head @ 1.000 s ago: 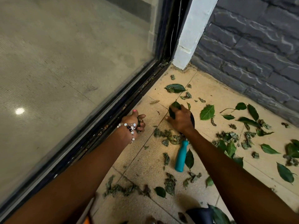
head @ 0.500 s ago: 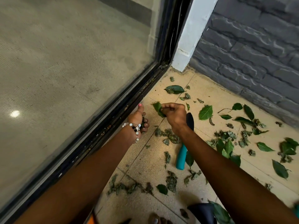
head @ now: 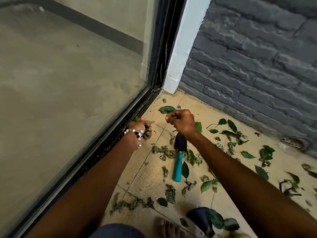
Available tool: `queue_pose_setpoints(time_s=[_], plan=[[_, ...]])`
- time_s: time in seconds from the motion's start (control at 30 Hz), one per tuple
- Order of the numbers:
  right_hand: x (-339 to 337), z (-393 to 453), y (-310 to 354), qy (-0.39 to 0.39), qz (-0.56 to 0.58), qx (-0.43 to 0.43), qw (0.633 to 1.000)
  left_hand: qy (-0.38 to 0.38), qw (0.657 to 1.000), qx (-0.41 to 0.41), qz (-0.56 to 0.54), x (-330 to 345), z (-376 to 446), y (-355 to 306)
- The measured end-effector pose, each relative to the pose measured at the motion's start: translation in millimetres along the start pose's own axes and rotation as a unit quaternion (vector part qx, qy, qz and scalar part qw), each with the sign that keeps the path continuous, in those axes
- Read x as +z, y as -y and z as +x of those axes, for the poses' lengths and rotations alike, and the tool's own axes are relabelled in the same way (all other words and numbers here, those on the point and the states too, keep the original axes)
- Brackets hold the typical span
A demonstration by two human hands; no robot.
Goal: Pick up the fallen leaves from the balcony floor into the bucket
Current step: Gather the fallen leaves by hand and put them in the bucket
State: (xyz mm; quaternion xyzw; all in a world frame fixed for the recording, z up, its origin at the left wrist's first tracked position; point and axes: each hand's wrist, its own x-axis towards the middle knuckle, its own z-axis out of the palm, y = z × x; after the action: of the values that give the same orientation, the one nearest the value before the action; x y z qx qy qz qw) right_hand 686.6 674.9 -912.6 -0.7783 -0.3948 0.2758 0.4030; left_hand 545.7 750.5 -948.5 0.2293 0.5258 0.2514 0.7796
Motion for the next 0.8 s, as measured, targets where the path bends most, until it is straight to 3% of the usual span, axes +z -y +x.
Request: queue_pose_setpoints(time_s=[0.13, 0.27, 0.47, 0.6, 0.7, 0.8], plan=[[-39.3, 32.9, -17.7, 0.0, -0.109, 0.046, 0.993, -0.013, 1.0, 0.022, -0.008, 4.3, -2.9, -4.7], [-20.7, 88.1, -58.9, 0.047, -0.228, 0.065, 0.97, -0.012, 0.998, 0.041, -0.038, -0.1, 31.2, 2.3], [22.4, 145.8, -88.7, 0.104, -0.345, -0.013, 0.933, -0.041, 0.999, 0.03, 0.02, -4.8, 64.7, 16.0], [51.0, 171.4, -93.6, 0.126, -0.37, -0.01, 0.92, -0.075, 0.995, 0.015, 0.058, 4.1, 80.5, 7.4], [61.0, 172.1, -108.6, 0.086, -0.382, -0.051, 0.919, -0.089, 0.993, -0.015, 0.073, 8.1, 86.4, 6.1], [60.4, 177.2, -110.4, 0.007, -0.318, -0.071, 0.946, -0.09, 0.994, -0.04, 0.057, 9.2, 92.7, 7.3]])
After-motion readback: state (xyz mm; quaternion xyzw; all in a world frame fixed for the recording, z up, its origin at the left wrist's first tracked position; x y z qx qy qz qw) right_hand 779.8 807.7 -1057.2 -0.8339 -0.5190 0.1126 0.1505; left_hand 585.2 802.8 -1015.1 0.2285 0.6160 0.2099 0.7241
